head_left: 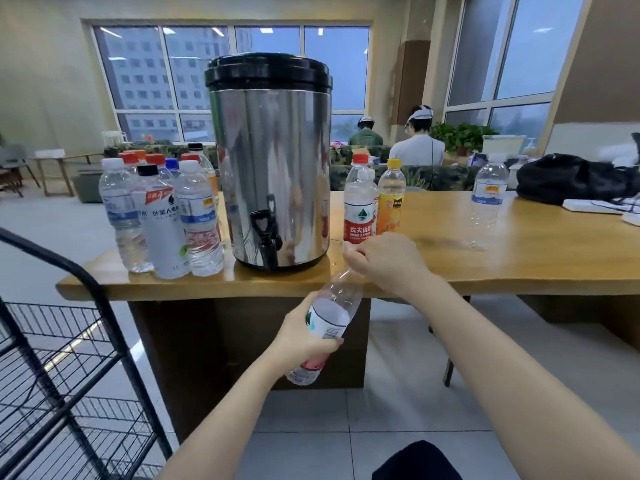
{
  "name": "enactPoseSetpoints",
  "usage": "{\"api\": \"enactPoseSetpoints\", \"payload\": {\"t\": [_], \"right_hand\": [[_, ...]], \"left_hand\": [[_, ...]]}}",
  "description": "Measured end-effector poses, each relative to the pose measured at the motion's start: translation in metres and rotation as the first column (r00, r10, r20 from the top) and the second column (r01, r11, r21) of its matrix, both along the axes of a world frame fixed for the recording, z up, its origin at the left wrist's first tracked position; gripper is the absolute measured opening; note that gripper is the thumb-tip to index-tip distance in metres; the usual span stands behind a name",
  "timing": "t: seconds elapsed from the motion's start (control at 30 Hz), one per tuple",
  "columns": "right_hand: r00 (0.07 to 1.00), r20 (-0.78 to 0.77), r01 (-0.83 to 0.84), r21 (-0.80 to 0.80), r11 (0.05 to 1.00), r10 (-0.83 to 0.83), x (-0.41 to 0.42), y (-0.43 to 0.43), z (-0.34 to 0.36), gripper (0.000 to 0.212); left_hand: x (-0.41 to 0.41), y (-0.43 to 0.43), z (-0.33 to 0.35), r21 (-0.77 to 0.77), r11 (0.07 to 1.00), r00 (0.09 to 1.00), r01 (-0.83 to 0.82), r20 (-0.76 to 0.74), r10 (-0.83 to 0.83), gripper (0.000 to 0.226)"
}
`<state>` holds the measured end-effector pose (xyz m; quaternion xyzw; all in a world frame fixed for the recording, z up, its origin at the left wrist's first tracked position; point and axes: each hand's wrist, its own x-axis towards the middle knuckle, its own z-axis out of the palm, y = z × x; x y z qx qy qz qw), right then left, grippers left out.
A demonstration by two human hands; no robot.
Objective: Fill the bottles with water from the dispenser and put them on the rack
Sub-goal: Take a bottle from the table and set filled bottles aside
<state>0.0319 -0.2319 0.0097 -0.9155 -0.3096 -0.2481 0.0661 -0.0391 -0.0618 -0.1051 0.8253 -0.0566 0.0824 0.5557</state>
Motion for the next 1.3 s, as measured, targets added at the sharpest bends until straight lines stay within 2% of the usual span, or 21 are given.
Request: {"api": "enactPoseSetpoints", "payload": {"t": [0.13,0.23,0.33,0.47,0.57,0.63,0.7,0.8,0.87,0.93,1.03,1.13,1.23,1.3], "right_hand": [[0.961,-0.148,-0.242,-0.029,0.970,0.236,0.001,0.009,0.003,0.062],[0.909,-0.247,-0.336,0.043,0.941,0.336,0.006,0.016,-0.003,0.050],[0.846,-0.365,-0.369,0.128,0.921,0.389,0.007,0.023,-0.007,0.029],[0.786,-0.461,-0.397,0.136,0.908,0.413,0.010,0.025,-0.008,0.018],[0.723,-0.493,-0.401,0.270,0.875,0.484,0.013,0.025,-0.009,0.027],[0.716,-0.461,-0.384,0.367,0.847,0.524,0.019,0.029,-0.013,0.031],[0.785,-0.397,-0.298,0.430,0.852,0.475,0.032,0.032,-0.023,0.034],[0.901,-0.379,-0.065,0.363,0.929,0.211,0.056,0.037,-0.043,0.035],[0.910,-0.414,0.083,0.256,0.963,0.032,0.071,0.039,-0.059,0.037],[0.896,-0.439,0.171,0.202,0.964,-0.067,0.079,0.043,-0.070,0.040],[0.880,-0.467,0.232,0.260,0.937,-0.088,0.082,0.049,-0.075,0.041],[0.889,-0.452,0.231,0.292,0.928,-0.080,0.080,0.054,-0.074,0.042],[0.947,-0.318,0.154,0.310,0.938,-0.050,0.072,0.062,-0.068,0.039],[0.979,-0.202,0.038,0.365,0.930,0.039,0.061,0.073,-0.056,0.036]], "left_hand": [[-0.005,0.022,-0.001,-0.109,0.983,0.984,0.148,-0.088,-0.157,0.069],[-0.002,0.037,-0.007,-0.166,0.965,0.960,0.202,-0.163,-0.229,0.070],[0.003,0.048,-0.015,-0.185,0.958,0.942,0.220,-0.213,-0.258,0.073],[0.004,0.060,-0.026,-0.199,0.959,0.934,0.201,-0.256,-0.249,0.074],[0.005,0.066,-0.032,-0.215,0.952,0.924,0.218,-0.269,-0.273,0.072],[0.006,0.067,-0.033,-0.223,0.953,0.925,0.205,-0.274,-0.263,0.073],[0.007,0.067,-0.034,-0.234,0.960,0.935,0.155,-0.280,-0.219,0.072],[0.008,0.067,-0.040,-0.302,0.951,0.942,0.062,-0.296,-0.155,0.060],[0.006,0.067,-0.045,-0.313,0.949,0.944,0.021,-0.305,-0.122,0.058],[0.006,0.068,-0.050,-0.290,0.957,0.950,0.002,-0.297,-0.092,0.061],[0.007,0.072,-0.057,-0.267,0.962,0.952,-0.058,-0.306,-0.028,0.062],[0.008,0.076,-0.056,-0.240,0.964,0.948,-0.115,-0.315,0.034,0.051],[0.010,0.078,-0.052,-0.237,0.960,0.949,-0.150,-0.308,0.072,0.049],[0.012,0.080,-0.049,-0.233,0.957,0.948,-0.173,-0.301,0.098,0.049]]}}
